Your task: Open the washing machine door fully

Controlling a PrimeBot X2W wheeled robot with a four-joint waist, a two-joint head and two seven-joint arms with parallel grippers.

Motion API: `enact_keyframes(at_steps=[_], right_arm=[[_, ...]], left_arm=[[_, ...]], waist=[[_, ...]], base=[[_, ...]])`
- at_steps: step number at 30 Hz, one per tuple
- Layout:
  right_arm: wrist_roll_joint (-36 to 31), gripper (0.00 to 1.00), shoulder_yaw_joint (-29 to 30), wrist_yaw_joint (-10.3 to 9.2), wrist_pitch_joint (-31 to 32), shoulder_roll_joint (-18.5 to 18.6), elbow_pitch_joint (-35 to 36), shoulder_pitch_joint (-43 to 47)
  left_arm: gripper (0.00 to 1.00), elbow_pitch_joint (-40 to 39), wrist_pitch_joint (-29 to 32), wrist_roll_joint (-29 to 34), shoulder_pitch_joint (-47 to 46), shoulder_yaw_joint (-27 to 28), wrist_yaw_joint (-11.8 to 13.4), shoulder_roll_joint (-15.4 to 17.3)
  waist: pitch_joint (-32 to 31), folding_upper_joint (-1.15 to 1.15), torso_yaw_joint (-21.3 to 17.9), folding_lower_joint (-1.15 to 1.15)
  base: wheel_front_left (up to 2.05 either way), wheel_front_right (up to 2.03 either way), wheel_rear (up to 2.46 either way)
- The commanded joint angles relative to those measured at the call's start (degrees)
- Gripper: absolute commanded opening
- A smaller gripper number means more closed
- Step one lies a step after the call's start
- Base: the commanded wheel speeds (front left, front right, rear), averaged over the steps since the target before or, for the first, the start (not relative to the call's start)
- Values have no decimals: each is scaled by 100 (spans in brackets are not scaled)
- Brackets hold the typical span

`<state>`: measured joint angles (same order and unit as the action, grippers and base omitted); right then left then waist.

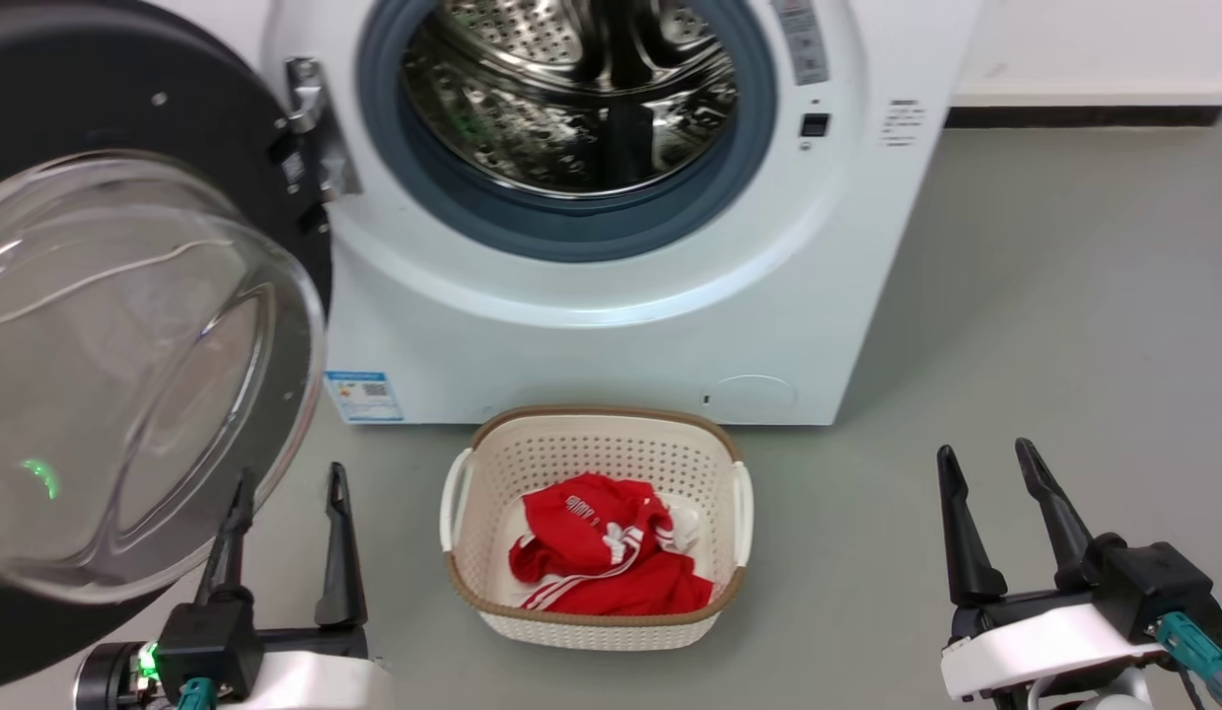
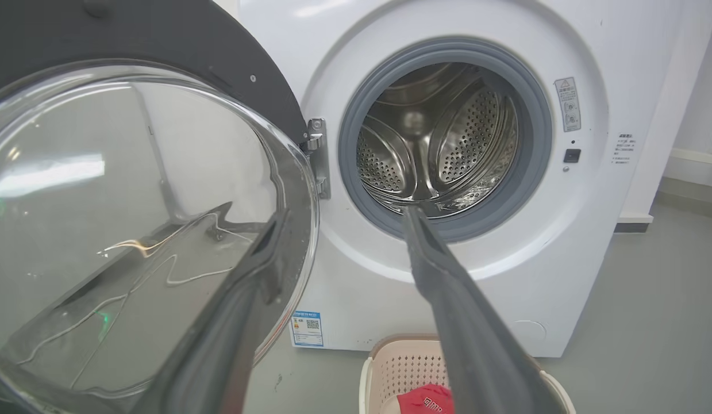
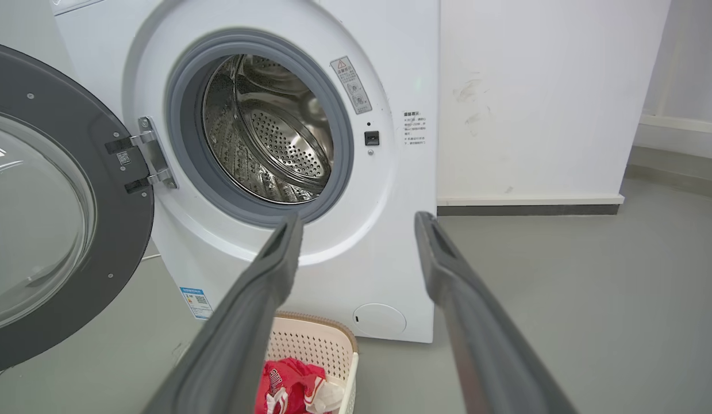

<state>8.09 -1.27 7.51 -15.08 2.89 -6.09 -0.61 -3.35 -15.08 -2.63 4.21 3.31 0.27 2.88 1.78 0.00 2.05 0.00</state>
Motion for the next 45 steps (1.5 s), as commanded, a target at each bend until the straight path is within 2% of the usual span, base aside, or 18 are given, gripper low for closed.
enact_keyframes(at_steps=[1,10,32,33,36,45], right_arm=[[-58,100,-10,-3,-7,-6,32,83],[-161,100,-3,-4,-8,-6,14,153],[-68,100,-26,-4,-8,-6,-26,184],[-85,0,-21,0,0,0,-19,136],[-38,0,-29,0,2,0,-147,204],[1082,0,-8,0,203,60,-200,121]], left_arm=[[100,63,-12,64,-88,-16,-8,9],[100,215,-12,98,49,-38,7,9],[100,267,-12,113,-26,-77,-47,16],[0,277,0,96,20,-85,-36,7],[0,434,10,74,59,-94,-37,-8],[0,635,315,-1035,-121,-1,-129,-6]], waist=[[-65,0,-176,0],[-135,0,-355,0],[-110,0,-346,0],[-109,0,-346,0],[-108,0,-347,0],[-112,0,-336,0]], base=[[0,0,0],[0,0,0],[0,0,0],[0,0,0],[0,0,0],[0,0,0]])
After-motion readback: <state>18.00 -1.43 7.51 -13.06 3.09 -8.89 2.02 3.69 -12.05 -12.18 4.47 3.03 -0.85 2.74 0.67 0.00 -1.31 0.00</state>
